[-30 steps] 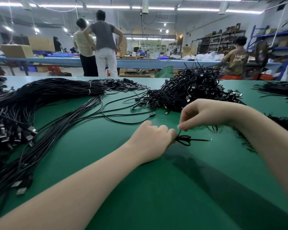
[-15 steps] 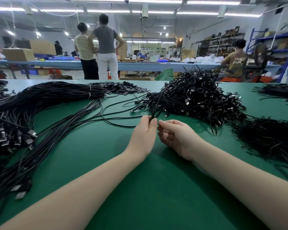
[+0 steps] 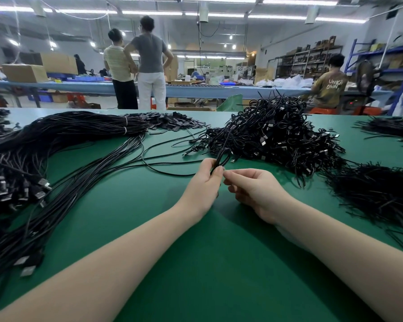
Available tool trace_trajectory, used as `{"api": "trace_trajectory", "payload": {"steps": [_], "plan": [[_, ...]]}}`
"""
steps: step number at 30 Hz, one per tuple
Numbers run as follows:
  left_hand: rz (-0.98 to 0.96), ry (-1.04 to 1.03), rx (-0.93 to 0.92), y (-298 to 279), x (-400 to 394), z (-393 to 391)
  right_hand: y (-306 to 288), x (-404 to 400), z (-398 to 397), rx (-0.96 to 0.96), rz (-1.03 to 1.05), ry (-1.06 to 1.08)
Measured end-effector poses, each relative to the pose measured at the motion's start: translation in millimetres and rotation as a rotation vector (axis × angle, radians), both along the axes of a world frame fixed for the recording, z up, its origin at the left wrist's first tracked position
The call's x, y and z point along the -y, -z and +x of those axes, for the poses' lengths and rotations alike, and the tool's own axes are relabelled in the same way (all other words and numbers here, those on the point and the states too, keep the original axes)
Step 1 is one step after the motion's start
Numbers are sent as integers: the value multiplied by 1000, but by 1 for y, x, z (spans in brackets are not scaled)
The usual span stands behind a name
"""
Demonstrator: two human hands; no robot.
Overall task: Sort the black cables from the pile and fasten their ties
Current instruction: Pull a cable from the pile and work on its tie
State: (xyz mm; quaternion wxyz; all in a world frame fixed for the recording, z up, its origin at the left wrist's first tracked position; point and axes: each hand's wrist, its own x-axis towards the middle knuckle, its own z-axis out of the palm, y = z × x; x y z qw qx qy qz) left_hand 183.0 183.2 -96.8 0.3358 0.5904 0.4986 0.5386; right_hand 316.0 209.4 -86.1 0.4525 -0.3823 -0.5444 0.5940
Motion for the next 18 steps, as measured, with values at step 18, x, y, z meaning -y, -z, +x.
{"api": "trace_trajectory", "payload": {"steps": [18], "plan": [[-36, -146, 63, -2, 0, 0, -5, 7, 9, 705, 1005, 347]]}}
